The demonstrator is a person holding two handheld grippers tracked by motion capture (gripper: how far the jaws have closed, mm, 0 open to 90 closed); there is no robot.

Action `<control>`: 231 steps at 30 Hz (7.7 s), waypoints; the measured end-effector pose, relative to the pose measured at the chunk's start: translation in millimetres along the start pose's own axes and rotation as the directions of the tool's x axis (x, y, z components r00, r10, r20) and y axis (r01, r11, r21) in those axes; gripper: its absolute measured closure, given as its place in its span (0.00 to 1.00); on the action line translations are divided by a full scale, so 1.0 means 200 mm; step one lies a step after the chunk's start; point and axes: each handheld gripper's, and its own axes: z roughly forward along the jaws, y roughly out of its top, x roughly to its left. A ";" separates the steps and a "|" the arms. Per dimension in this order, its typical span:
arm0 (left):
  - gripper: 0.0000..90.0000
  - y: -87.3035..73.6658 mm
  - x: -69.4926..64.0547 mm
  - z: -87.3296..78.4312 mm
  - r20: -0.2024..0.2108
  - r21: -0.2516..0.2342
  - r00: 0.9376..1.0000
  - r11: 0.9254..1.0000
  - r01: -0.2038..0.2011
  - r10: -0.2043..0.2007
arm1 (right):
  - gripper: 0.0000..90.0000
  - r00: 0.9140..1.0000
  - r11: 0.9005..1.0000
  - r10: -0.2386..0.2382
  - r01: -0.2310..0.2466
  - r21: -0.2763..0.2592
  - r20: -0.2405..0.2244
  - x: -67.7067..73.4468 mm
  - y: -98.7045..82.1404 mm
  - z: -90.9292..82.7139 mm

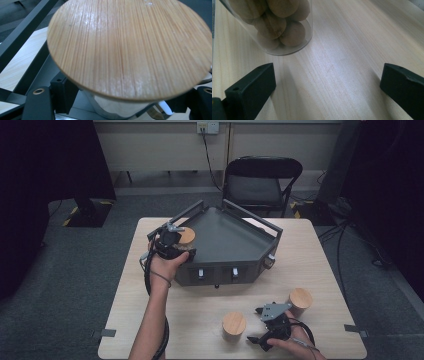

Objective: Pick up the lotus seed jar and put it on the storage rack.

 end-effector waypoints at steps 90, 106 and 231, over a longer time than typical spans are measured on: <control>0.08 0.02 0.01 0.13 -0.081 -0.040 0.988 0.991 0.126 -0.129 | 0.00 1.000 1.000 -0.001 0.001 0.000 0.000 0.00 0.00 0.00; 0.06 -0.07 -0.01 0.04 -0.052 -0.072 0.989 0.988 0.135 -0.139 | 0.00 1.000 1.000 -0.001 0.001 0.000 0.000 0.00 0.00 0.00; 0.06 -0.75 -0.12 0.07 0.013 -0.037 0.995 0.995 0.094 -0.094 | 0.00 1.000 1.000 -0.001 0.001 0.001 0.000 0.00 0.00 0.00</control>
